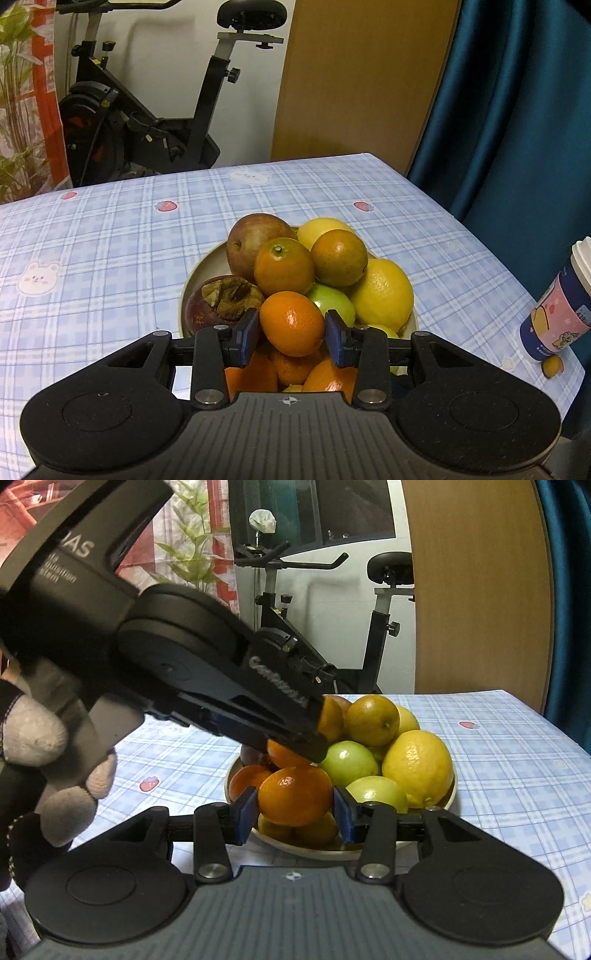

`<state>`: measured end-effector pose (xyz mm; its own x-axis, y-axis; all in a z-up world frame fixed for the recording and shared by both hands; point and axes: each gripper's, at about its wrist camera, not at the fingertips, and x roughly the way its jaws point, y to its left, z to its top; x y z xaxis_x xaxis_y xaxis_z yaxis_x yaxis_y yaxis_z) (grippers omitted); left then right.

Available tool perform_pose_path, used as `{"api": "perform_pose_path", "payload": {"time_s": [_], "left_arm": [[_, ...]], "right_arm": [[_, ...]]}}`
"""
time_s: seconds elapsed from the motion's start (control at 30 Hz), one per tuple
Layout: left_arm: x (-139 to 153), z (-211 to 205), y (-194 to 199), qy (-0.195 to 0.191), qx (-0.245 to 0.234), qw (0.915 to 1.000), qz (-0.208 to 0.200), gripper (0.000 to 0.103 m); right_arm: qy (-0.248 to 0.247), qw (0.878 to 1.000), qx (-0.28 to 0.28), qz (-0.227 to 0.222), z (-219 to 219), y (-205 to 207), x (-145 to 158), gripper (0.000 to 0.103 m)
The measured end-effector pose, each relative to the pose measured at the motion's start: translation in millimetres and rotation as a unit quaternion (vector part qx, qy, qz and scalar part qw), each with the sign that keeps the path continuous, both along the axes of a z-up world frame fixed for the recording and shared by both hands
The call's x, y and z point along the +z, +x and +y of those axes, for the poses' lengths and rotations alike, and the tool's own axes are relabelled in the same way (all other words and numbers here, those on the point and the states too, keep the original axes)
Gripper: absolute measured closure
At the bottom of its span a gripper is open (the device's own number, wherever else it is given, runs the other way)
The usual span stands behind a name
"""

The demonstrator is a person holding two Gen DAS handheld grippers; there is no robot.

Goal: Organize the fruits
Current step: 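Lower the tangerines onto the plate and open both tools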

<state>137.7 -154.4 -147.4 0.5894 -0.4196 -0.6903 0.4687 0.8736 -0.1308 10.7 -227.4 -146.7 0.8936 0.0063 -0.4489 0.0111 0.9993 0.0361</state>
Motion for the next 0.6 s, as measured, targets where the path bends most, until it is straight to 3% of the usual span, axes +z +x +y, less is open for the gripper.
{"api": "perform_pose_path", "payload": {"time_s": [0.5, 0.6], "left_arm": [[3.2, 2.9, -0.2, -0.005, -0.002, 1.0000, 0.001, 0.060], [5.7, 4.7, -1.3, -0.007, -0.001, 1.0000, -0.002, 0.054]], "right_arm": [[-0.008, 1.000, 0.000, 0.006, 2.5, 1.4, -1.1, 0.056], [-0.009, 1.000, 0.000, 0.006, 2.5, 1.4, -1.4, 0.056]]}}
